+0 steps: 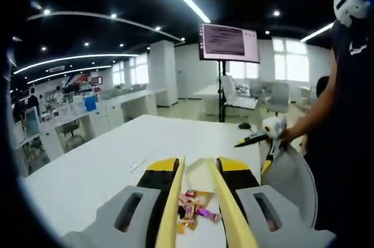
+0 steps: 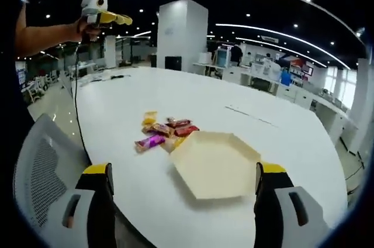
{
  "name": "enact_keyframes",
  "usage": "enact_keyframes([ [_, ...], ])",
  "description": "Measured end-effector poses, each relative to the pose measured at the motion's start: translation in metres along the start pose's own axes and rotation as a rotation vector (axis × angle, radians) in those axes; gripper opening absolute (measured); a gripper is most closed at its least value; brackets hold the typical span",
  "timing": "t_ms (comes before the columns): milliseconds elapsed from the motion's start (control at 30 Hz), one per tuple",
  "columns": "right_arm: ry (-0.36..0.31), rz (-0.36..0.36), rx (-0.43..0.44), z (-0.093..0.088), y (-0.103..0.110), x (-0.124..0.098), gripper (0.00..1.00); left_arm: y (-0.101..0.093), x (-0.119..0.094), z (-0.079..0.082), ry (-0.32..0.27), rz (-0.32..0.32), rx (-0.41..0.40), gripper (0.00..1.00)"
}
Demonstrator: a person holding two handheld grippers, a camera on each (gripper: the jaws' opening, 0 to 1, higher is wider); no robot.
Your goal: Place the target food into the container with the food tongs after gripping and lifting it, then release it inside without dropping or visibly crushing the food.
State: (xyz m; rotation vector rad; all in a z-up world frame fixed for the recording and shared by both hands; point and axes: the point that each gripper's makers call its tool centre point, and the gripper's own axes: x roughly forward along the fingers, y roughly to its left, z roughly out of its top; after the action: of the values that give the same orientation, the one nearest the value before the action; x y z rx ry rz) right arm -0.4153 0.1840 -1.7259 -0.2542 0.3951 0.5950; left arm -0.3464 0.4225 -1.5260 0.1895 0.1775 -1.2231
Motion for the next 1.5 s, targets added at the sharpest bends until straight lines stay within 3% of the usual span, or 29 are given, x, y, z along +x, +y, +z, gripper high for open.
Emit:
enact_keyframes([
  [100,0.016,-0.012,-0.034,-0.003,-0.004,-0.001,0.99,0.008,0.002,-0.011,0.047,0.022,0.037,0.22],
  [167,0.028,-0.02,-0.012,-0.008,-0.005,0.0,0.99,0.019,0.003,-0.021,0.089,0.042,0.071,0.22],
  [300,0.021,-0.035,-0.032,-0.003,-0.007,-0.003,0.99,0.019,0.008,-0.026,0.119,-0.014,0.102,0.21],
  [600,0.04,-0.058,-0.002,-0.012,-0.018,-0.005,0.99,0.038,0.019,-0.042,0.187,-0.035,0.094,0.21],
  [700,0.04,-0.063,0.018,-0.015,-0.019,-0.003,0.99,0.044,0.022,-0.055,0.231,-0.027,0.064,0.22],
  [967,0.049,-0.082,0.025,-0.018,-0.023,-0.003,0.99,0.048,0.036,-0.082,0.263,-0.052,0.044,0.22],
  [1500,0.053,-0.093,0.059,-0.021,-0.027,-0.004,0.99,0.057,0.049,-0.135,0.351,-0.022,0.037,0.22],
])
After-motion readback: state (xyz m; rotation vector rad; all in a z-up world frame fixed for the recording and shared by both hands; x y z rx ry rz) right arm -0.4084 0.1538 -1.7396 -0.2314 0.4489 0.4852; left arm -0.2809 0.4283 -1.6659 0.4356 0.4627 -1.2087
